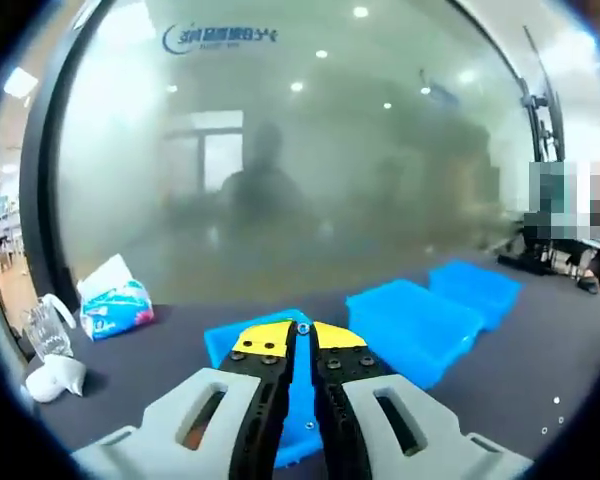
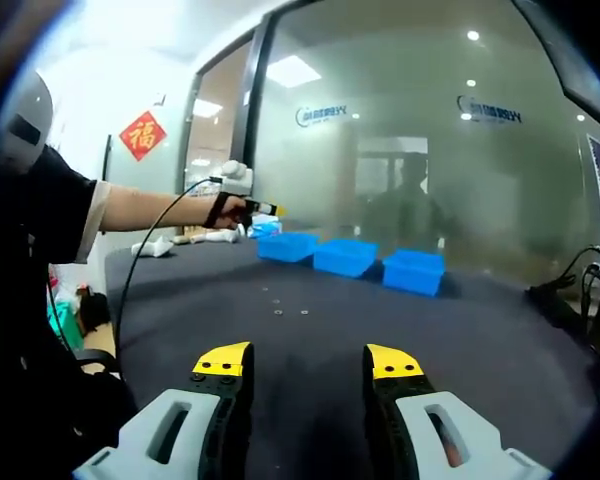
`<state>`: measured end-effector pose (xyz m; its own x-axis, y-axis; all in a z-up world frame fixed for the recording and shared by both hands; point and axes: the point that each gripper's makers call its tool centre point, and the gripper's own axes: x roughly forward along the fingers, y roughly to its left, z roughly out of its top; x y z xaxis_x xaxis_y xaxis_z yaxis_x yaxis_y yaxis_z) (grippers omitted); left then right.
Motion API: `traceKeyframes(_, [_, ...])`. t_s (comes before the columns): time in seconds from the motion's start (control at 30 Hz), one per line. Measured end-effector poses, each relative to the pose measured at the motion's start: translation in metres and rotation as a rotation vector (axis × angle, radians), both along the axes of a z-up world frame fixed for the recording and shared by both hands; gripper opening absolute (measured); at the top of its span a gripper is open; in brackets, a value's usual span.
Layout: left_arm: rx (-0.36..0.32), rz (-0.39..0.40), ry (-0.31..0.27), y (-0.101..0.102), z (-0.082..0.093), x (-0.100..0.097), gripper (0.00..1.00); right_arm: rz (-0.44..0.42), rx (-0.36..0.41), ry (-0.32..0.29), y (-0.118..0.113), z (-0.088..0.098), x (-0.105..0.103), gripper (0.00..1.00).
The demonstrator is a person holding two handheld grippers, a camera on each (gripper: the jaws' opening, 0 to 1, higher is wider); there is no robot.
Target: Sort the screws, nuts, and washers into the corresponding bins
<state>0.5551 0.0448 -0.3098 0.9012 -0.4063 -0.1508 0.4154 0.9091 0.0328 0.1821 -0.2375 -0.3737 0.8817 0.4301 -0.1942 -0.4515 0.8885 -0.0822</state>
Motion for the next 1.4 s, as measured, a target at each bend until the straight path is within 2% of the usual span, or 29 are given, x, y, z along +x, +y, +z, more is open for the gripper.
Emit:
traceKeyframes(0.13, [0.016, -0.004, -0.002, 0.001, -0.001, -0.003, 0.12, 0.004, 0.0, 0.001, 0.002, -0.001, 0.0, 0.4])
traceKeyframes(0.27, [0.025, -0.003, 0.002, 0.004, -0.002, -0.005, 0.31, 0.007, -0.001, 0.002, 0.003, -0.001, 0.001, 0.4])
traceKeyframes(0.37, [0.025, -0.014, 0.007, 0.006, -0.004, -0.009, 0.39, 0.008, 0.0, 0.002, 0.004, 0.0, 0.001, 0.4])
traceKeyframes(0.7, [0.042, -0.071, 0.006, 0.008, -0.011, -0.043, 0.44, 0.015, -0.001, -0.002, 0.008, 0.002, 0.002, 0.4])
traceKeyframes(0.9, [0.002, -0.121, -0.005, 0.006, -0.01, -0.08, 0.44, 0.024, 0.005, -0.004, 0.012, 0.002, 0.004, 0.4])
traceKeyframes(1.07, [-0.039, -0.177, -0.016, 0.002, -0.007, -0.125, 0.45, 0.031, 0.007, -0.008, 0.017, 0.003, 0.005, 0.4])
traceKeyframes(1.4, [-0.12, -0.262, 0.025, -0.003, -0.027, -0.211, 0.45, 0.043, 0.011, -0.01, 0.022, 0.005, 0.005, 0.4])
